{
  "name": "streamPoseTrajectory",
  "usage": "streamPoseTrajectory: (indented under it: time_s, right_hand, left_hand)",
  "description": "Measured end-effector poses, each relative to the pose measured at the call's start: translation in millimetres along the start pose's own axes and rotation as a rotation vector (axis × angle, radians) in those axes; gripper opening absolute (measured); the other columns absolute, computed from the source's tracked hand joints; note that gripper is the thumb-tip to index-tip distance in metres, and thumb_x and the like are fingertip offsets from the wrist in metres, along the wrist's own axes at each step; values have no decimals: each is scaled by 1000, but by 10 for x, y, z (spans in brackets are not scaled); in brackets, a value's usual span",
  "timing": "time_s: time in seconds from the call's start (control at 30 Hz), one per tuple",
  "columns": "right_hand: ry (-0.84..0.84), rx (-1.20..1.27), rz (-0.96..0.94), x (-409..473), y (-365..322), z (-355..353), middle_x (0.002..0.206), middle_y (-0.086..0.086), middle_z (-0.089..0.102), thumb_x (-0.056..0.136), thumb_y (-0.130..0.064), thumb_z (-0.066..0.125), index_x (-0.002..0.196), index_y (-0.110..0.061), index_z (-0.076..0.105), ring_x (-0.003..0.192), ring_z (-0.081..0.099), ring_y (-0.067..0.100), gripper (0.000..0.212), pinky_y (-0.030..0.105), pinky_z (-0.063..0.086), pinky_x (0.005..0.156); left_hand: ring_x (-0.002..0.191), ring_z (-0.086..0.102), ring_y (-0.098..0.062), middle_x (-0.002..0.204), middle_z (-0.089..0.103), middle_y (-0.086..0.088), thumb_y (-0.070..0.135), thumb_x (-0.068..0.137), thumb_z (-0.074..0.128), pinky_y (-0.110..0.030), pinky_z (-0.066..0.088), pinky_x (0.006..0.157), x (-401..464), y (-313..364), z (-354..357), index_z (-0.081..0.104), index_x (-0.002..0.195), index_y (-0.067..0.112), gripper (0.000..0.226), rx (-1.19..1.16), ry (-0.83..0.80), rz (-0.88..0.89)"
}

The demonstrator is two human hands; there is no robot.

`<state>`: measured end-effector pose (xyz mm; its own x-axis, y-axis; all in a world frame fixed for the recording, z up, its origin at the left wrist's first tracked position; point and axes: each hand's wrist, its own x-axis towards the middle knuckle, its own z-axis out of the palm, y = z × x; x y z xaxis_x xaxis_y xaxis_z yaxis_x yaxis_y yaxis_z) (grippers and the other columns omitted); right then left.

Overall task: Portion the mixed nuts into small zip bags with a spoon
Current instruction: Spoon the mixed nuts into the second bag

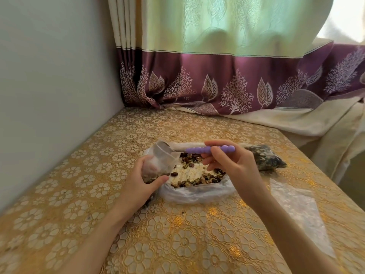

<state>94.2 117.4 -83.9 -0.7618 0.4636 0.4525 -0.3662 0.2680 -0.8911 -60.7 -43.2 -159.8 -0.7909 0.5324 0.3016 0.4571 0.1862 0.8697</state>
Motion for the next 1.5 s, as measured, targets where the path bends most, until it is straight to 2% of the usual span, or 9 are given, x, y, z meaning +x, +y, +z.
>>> streamPoseTrajectory:
  time_s: [0.23,0.33,0.43,0.57,0.77,1.0,1.13,1.33,1.5]
  right_hand:
    - [281,307,206,151,180,-357,74,9,67,96,-15,51,85,-2,65,67,62,15,22,20,54,64]
    - [387,257,259,209,318,-532,70,8,62,96,-19,52,81,-4,65,63,56,13,24,20,49,62]
    - [443,102,260,275,428,-663,69,5,56,97,-20,51,82,-7,64,61,48,12,23,23,41,60]
    - [412,-127,255,346,480,-744,67,2,54,99,-21,47,81,-12,63,59,45,11,25,18,39,53]
    - [334,-122,318,390,494,-770,70,3,54,99,-20,46,84,-9,64,59,43,10,26,20,36,53]
    - [278,-123,437,385,491,-763,57,0,54,98,-21,49,75,-6,61,45,41,7,30,14,31,37]
    - [292,-124,505,371,512,-729,57,6,58,97,-22,52,71,-3,62,42,46,8,33,15,32,35]
    - [394,-81,530,331,518,-705,47,2,60,95,-19,54,71,-1,61,39,48,7,31,14,35,34]
    - [452,-51,514,372,488,-694,62,12,61,95,-13,51,73,-1,60,47,48,12,27,15,35,36]
  left_hand:
    - [86,49,18,96,53,23,50,61,69,-12,37,70,-4,36,11,42,120,37,66,22,13,5]
    - [82,46,26,94,51,24,43,67,72,-11,35,69,1,34,12,42,122,36,63,44,15,13]
    - [83,44,29,96,49,26,49,62,69,-10,33,68,-13,46,10,42,121,36,66,46,13,7]
    - [83,44,29,95,50,25,50,61,67,-10,33,68,-18,60,10,43,121,35,67,43,14,2]
    - [83,44,30,96,49,27,50,61,67,-8,33,68,-24,67,8,43,123,34,69,46,13,8]
    - [102,48,-1,118,53,10,53,61,66,-10,34,73,-13,39,6,41,129,30,76,36,-5,12]
    - [106,46,-6,119,50,9,52,61,66,-10,34,73,-9,47,3,40,130,29,77,36,1,15]
    - [95,44,16,108,48,21,52,60,66,-9,35,70,-28,97,6,40,125,34,73,20,-2,20]
    - [96,45,13,112,51,15,52,61,66,-8,36,71,-22,86,0,41,128,31,75,35,-4,22]
